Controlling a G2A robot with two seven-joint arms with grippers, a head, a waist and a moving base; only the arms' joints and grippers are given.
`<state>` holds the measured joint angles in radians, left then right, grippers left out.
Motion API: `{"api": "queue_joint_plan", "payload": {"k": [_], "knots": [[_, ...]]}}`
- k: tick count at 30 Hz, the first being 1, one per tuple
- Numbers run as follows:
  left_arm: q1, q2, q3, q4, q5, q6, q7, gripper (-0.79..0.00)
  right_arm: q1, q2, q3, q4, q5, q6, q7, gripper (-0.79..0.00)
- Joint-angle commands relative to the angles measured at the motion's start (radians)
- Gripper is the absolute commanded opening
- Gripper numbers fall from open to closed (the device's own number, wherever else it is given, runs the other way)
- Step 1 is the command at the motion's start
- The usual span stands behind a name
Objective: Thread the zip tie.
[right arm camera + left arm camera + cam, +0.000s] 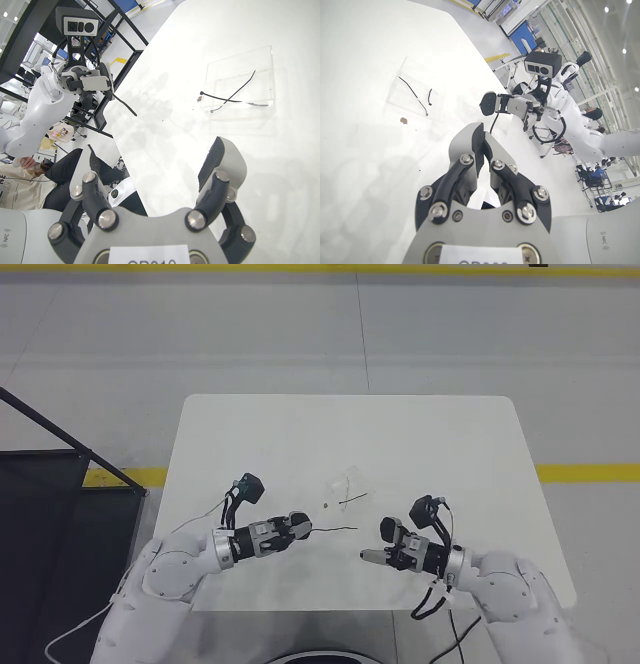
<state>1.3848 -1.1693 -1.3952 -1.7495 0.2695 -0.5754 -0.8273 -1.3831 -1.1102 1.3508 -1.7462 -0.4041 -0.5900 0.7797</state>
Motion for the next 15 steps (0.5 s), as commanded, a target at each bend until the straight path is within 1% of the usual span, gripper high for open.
{"api": "queue_joint_plan", "payload": {"k": [1,4,6,11,15], "knots": [[0.003,0.000,0.006,-0.004,0.010,0.013,0.013,-0.785,0.000,0.000,0.000,0.000,0.000,0.000,0.000,0.000],[-0.002,0.001,0.021,-0.005,0.025,0.031,0.029,-0.785,-0.007,0.000,-0.004,0.015,0.045,0.008,-0.024,0.000],[-0.005,0.002,0.029,-0.003,0.031,0.034,0.035,-0.785,-0.004,0.001,-0.004,0.037,0.120,0.002,-0.015,0.000],[-0.013,0.006,0.038,-0.003,0.041,0.009,0.046,-0.785,0.032,0.009,-0.007,0.106,0.349,-0.006,0.129,0.000],[-0.011,0.010,0.043,-0.005,0.052,-0.006,0.056,-0.785,0.070,0.016,-0.014,0.158,0.487,0.001,0.238,0.000]]}}
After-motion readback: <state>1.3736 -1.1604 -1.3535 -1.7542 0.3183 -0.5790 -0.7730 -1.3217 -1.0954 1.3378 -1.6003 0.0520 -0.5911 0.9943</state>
